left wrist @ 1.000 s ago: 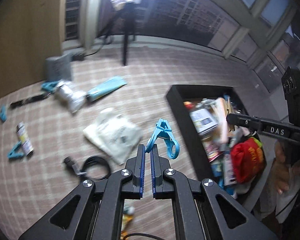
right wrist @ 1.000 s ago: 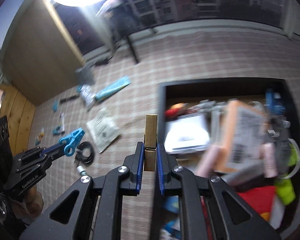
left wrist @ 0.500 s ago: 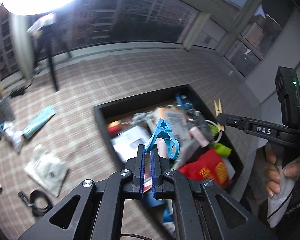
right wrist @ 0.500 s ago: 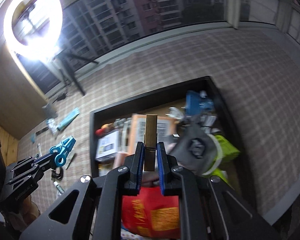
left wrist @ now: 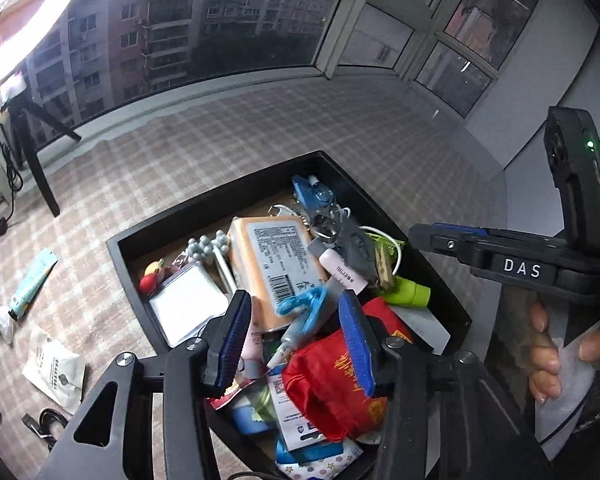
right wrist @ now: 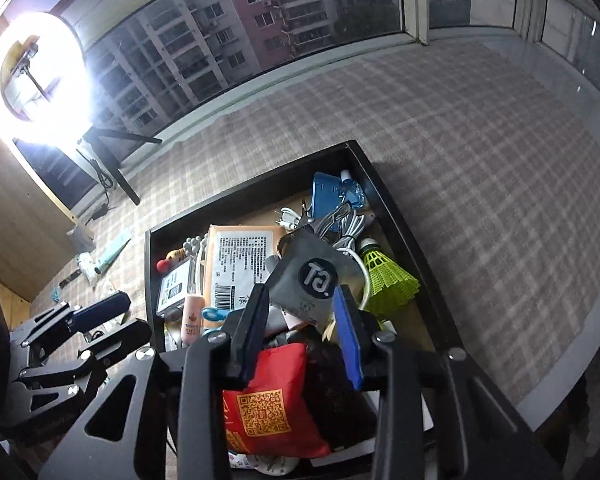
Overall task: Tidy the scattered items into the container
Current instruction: 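Open both tools to drop the clothespin and clip into the box, then grasp the white shower-cap packet with the right tool while the left tool grasps the black cable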
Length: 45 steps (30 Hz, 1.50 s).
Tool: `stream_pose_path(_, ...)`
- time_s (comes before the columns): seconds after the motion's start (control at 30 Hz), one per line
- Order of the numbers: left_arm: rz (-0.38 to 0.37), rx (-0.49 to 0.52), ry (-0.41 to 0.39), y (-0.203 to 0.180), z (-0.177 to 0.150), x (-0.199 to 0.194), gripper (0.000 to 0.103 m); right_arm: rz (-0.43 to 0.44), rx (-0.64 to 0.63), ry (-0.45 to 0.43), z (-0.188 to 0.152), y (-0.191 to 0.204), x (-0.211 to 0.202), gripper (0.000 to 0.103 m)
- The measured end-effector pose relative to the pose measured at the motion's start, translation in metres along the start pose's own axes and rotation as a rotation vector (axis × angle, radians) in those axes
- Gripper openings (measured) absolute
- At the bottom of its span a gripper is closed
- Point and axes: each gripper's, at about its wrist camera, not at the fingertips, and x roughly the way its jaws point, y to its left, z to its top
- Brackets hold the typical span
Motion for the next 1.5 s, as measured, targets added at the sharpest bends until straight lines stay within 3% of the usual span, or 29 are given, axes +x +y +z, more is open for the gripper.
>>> stream_pose_path(0.43, 0.089, -0.079, -0.025, 0.055, -0.013, -0.029, 0.042, 0.046, -0.102, 0.019, -0.002, 0.048, 0.012, 0.033)
stream_pose_path(0.73, 0.235, -0.239, 0.007, 0.154, -0.054, -0.061, 0.042, 0.127, -0.276, 0.073, -0.014, 0.126, 0.038, 0.034)
stream_pose_path(0.87, 0.29, -0.356, 0.046, 0.205, -0.09, -0.071, 0.042, 0.183, -0.387, 0.097, -0.022, 0.172, 0.054, 0.052)
stream_pose_path(1.03, 0.342, -0.457, 0.085, 0.244, -0.13, -0.072, 0.042, 0.21, -0.53, 0.146, -0.036, 0.234, 0.081, 0.054)
stream_pose_path(1.17, 0.336, -0.514, 0.11, 0.258, -0.147, -0.063, 0.042, 0.239, -0.62, 0.192, -0.047, 0.275, 0.106, 0.066)
stream_pose_path(1.33, 0.34, -0.541, 0.126, 0.266, -0.152, -0.048, 0.042, 0.233, -0.759, 0.262, -0.067, 0.316, 0.141, 0.067)
stream_pose_path(1.5, 0.355, -0.549, 0.141, 0.271, -0.154, -0.037, 0.042, 0.214, -0.854, 0.292, -0.078, 0.332, 0.165, 0.067)
